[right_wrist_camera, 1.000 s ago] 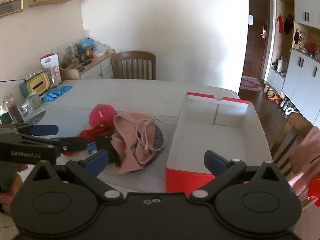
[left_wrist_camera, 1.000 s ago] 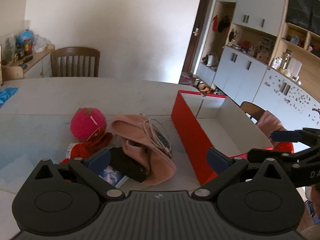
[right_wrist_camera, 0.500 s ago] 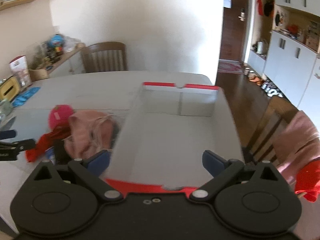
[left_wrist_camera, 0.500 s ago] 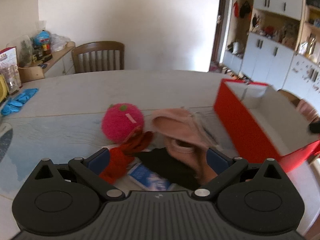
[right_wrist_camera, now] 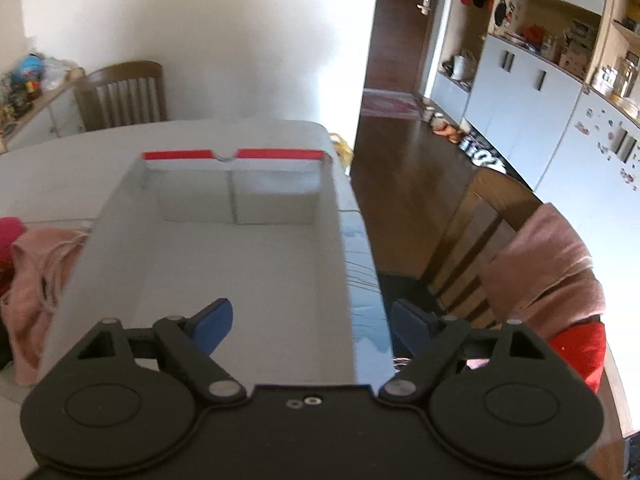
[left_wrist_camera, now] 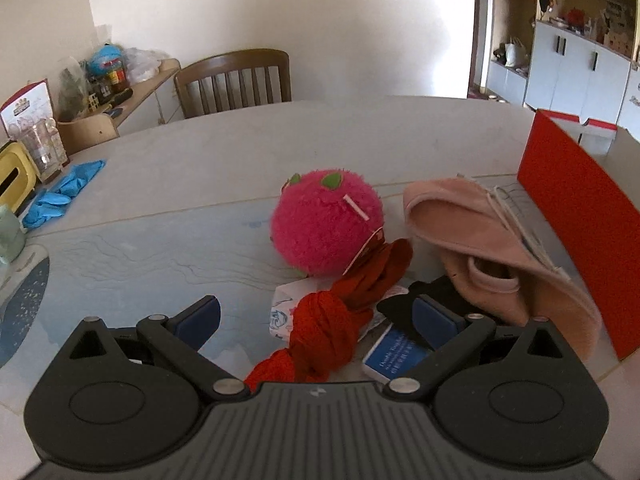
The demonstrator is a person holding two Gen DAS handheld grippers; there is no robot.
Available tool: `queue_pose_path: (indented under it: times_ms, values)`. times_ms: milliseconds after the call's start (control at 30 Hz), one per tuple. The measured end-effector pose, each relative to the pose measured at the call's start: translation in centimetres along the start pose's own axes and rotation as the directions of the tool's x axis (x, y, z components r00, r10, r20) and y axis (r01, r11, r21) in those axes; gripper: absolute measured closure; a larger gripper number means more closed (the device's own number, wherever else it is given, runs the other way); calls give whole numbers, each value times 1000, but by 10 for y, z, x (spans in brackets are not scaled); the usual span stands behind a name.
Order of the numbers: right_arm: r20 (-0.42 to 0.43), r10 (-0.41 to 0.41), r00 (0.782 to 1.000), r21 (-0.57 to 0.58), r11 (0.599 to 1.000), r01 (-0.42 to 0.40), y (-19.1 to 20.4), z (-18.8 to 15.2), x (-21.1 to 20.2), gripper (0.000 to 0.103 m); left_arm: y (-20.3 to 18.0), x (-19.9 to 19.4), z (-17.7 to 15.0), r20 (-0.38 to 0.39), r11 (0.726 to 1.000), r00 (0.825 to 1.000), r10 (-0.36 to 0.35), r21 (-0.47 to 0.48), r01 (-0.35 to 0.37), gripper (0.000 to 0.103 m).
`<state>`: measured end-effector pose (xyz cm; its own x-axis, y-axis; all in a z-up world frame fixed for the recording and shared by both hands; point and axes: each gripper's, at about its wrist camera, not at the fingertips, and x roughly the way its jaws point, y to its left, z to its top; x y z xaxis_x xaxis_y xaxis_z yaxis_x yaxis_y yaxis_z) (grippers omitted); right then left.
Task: Organize objects
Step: 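Reach the left gripper down to the red knotted cloth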
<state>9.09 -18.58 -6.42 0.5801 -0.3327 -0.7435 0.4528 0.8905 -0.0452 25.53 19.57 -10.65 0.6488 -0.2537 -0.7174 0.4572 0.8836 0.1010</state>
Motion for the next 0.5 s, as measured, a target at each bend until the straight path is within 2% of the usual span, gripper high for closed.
queue_pose_path:
  times_ms: [300,433,500]
  values:
    - [-76,-15,997,26,1000,18,-17,1,30,29,12,31,-1,-72,1000,997,-21,-10,21,4]
    - [-93,-28,995,13,999,29,-20,2,39,36,21,41,-1,-118,998,992,-44,-43,39,23]
    - [-102,-21,995,17,1000,23,-21,2,42,40,22,44,-2,-129,998,990,-55,-48,49,26]
